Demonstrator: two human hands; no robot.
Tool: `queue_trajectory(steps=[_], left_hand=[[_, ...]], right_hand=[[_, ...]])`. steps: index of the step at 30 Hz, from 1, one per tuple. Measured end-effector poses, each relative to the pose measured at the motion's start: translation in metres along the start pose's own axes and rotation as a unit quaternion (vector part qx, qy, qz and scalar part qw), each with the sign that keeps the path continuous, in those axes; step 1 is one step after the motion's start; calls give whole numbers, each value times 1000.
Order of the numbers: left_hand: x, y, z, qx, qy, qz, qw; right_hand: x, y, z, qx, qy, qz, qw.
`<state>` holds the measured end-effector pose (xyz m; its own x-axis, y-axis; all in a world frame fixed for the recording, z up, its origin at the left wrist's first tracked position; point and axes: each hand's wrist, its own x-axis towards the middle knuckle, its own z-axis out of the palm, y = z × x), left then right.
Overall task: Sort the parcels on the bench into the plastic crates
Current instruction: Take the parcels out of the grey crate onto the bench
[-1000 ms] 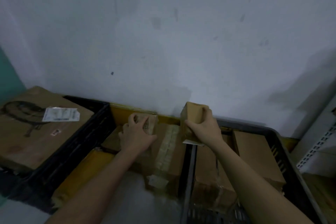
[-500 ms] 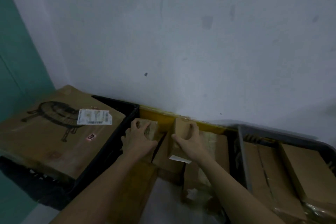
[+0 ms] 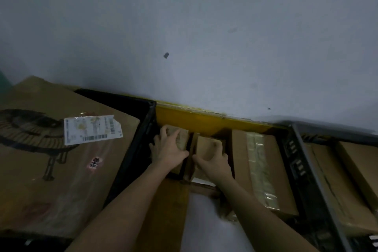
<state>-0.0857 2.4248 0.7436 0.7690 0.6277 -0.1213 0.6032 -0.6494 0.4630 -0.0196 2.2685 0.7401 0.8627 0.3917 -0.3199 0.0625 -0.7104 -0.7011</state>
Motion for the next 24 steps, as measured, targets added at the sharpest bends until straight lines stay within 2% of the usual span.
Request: queue_trajectory(steps=[7, 11, 16, 18, 24], left_hand=[[32, -11, 26, -3, 2, -2, 1000], [37, -26, 34, -39, -6, 6, 999], [37, -29, 25, -45, -59, 20, 997], [34, -26, 21, -30, -71, 17, 997], [18, -4, -7, 75, -44, 50, 995]], right_hand=[[30, -6, 29, 0, 39, 0, 999], [43, -6, 45, 15, 20, 6, 1000], [51, -4, 37, 32, -26, 12, 999], [48, -4, 30, 12, -29, 12, 999], [28, -7, -8, -90, 7, -40, 995]])
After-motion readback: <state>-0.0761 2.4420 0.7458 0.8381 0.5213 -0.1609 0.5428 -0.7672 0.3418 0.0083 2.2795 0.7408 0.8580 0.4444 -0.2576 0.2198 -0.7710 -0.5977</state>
